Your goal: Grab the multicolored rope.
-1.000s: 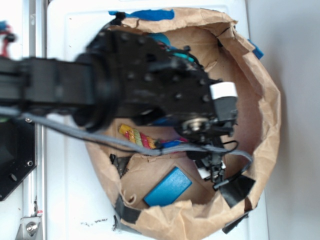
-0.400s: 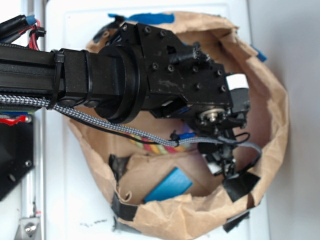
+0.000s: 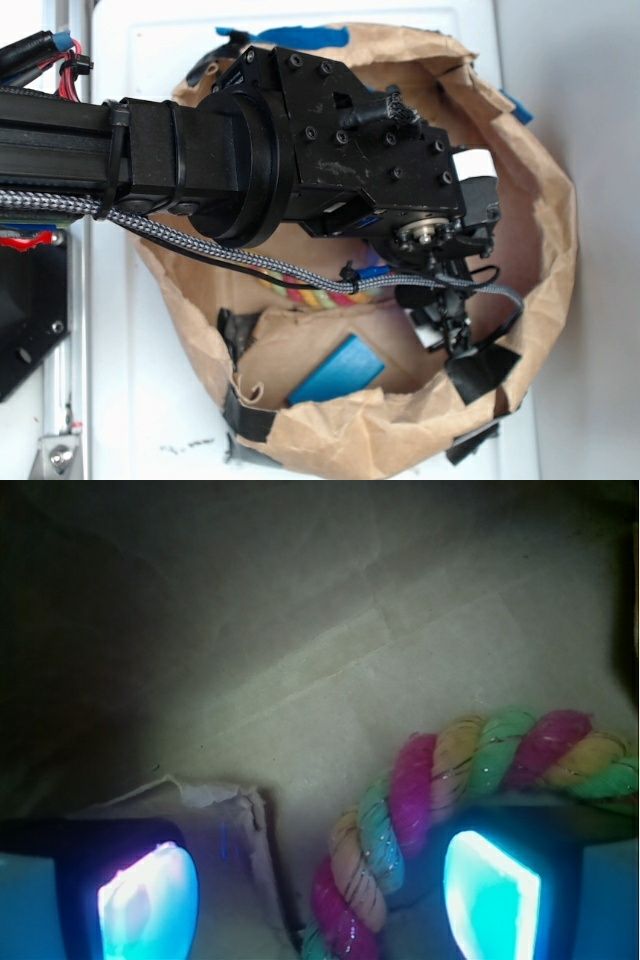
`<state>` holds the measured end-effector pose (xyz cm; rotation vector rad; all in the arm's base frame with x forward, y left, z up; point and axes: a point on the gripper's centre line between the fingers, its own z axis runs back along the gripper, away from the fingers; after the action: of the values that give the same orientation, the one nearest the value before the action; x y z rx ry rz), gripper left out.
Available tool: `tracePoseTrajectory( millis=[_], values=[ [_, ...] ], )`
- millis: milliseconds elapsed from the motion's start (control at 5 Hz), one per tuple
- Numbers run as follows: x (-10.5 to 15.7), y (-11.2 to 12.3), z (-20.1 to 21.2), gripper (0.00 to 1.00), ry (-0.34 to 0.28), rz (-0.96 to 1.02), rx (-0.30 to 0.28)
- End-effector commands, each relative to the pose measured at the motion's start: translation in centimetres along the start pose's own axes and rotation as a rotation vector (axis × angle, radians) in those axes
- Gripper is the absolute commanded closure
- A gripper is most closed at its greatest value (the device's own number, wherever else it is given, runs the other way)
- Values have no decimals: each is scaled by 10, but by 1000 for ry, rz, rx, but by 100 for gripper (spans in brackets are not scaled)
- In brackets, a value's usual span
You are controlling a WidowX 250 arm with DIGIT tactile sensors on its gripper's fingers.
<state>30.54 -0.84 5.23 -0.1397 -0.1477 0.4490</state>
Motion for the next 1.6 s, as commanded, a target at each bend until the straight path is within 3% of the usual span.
tracePoseTrajectory(
  millis=[0, 200, 600, 1400],
  values=[
    [17, 2, 5, 0, -65, 165, -28],
    [24, 0, 7, 0, -70, 164, -60],
    [37, -6, -10, 0, -54, 172, -15],
    [11, 4, -19, 0, -38, 75, 30]
  ],
)
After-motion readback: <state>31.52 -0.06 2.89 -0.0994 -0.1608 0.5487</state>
